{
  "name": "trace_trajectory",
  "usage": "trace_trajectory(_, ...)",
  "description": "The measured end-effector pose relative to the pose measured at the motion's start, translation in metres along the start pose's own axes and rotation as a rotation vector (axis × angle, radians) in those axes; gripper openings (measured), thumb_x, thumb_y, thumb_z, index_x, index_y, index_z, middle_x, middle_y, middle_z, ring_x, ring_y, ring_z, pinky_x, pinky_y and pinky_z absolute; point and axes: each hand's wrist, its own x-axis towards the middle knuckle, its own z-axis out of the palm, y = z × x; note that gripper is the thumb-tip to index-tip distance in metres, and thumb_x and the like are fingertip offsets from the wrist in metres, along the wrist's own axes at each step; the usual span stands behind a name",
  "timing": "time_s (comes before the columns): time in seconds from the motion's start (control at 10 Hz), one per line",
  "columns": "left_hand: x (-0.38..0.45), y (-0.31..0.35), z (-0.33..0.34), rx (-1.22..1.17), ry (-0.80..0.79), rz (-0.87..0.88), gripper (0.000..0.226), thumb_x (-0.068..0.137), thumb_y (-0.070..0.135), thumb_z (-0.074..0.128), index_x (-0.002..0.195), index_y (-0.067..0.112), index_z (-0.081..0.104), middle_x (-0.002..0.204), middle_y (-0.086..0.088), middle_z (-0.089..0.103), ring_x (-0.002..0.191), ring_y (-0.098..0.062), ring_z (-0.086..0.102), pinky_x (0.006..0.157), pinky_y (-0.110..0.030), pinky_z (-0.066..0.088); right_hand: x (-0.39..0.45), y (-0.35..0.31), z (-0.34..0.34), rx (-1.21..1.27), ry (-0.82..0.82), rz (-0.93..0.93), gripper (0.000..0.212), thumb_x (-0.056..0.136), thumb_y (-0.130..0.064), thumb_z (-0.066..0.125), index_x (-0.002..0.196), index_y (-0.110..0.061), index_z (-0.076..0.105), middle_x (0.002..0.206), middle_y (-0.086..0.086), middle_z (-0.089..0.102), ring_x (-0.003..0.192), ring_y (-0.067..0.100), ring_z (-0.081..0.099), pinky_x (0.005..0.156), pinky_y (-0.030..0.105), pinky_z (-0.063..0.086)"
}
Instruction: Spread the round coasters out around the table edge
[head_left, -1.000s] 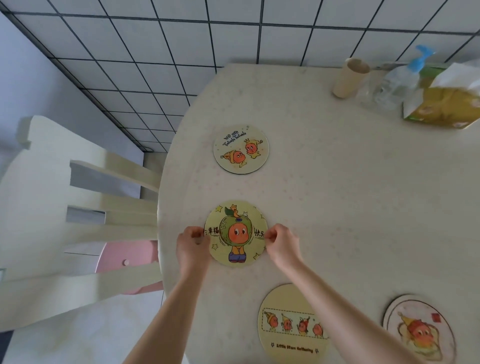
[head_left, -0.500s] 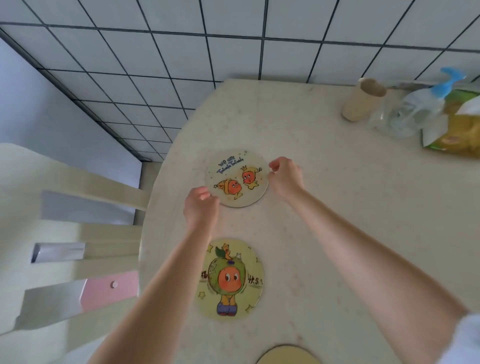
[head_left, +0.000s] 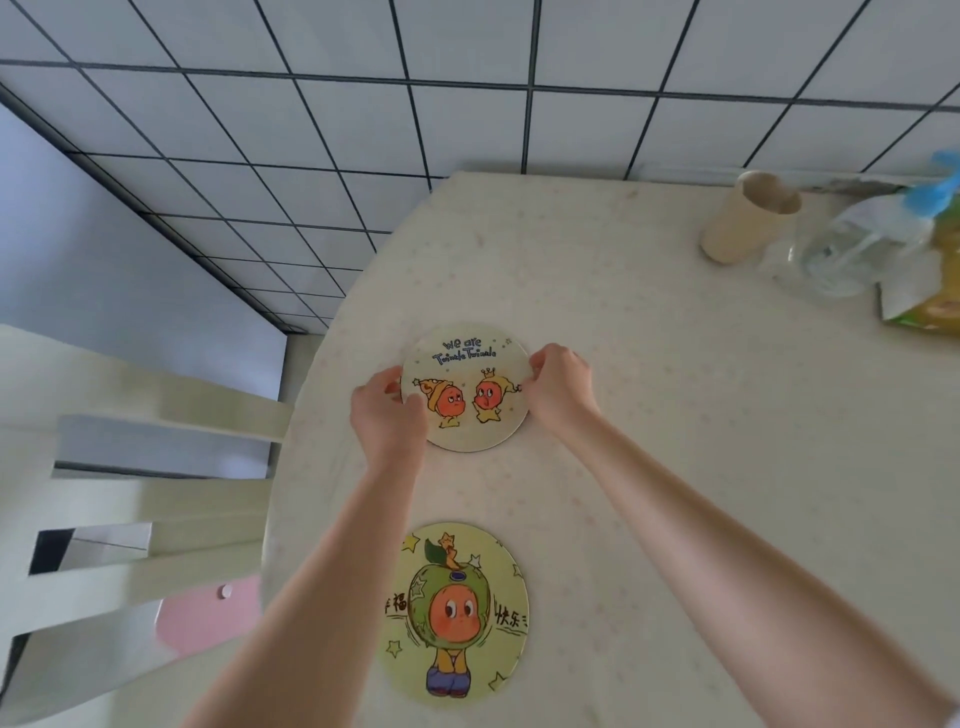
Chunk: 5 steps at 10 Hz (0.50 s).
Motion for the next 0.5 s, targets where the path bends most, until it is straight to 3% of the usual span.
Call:
trace_trajectory(0.1,0.013,0.000,-0.003,0.040,-0.032,0.006,0.041,0.084,0.001,0.060,0.123,0.015,0.064,0.101,0.001,0.062,0.068,-0.001,0.053,0.055,-0.005,0.038,-0.010,0.007,0.007,0.027,-0.002,0.004,0.032,0.079,0.005,0.043,0.105,-0.007,0.056,0.110,0.014,0.058,0.088,0.022,0.044,0.057,0.023,0.032)
trace_trajectory(0.2,0.016,0.000,-0.005,0.146,-0.102,0.017,0.045,0.083,0.001,0.060,0.126,0.014,0.062,0.112,-0.006,0.063,0.087,-0.016,0.057,0.072,-0.023,0.044,-0.014,0.007,0.010,0.040,0.006,-0.005,0.033,0.080,0.004,0.045,0.109,-0.008,0.054,0.114,0.013,0.054,0.088,0.020,0.039,0.052,0.016,0.025)
trace_trajectory(0.3,0.013,-0.001,-0.009,0.199,-0.177,0.058,0.050,0.082,0.000,0.058,0.131,0.014,0.057,0.119,-0.011,0.059,0.101,-0.024,0.058,0.077,-0.029,0.045,-0.022,0.005,0.008,0.047,-0.021,0.001,0.037,0.081,0.003,0.047,0.116,-0.008,0.052,0.118,0.013,0.051,0.092,0.022,0.041,0.062,0.022,0.032)
trace_trajectory(0.4,0.000,-0.002,-0.022,0.176,-0.230,0.068,0.053,0.083,0.004,0.062,0.134,0.016,0.054,0.128,-0.008,0.054,0.109,-0.025,0.057,0.078,-0.031,0.051,-0.041,0.009,0.000,0.081,-0.040,0.009,0.045,0.084,-0.005,0.051,0.128,-0.007,0.045,0.123,0.013,0.051,0.115,0.029,0.046,0.078,0.028,0.035)
trace_trajectory(0.5,-0.030,-0.015,-0.043,0.196,-0.247,0.143,0.045,0.086,0.009,0.063,0.129,0.019,0.057,0.125,-0.003,0.055,0.101,-0.018,0.057,0.069,-0.025,0.050,-0.077,0.025,-0.008,0.092,-0.035,0.022,0.050,0.087,-0.011,0.053,0.135,-0.008,0.041,0.129,0.013,0.052,0.121,0.027,0.045,0.085,0.031,0.037)
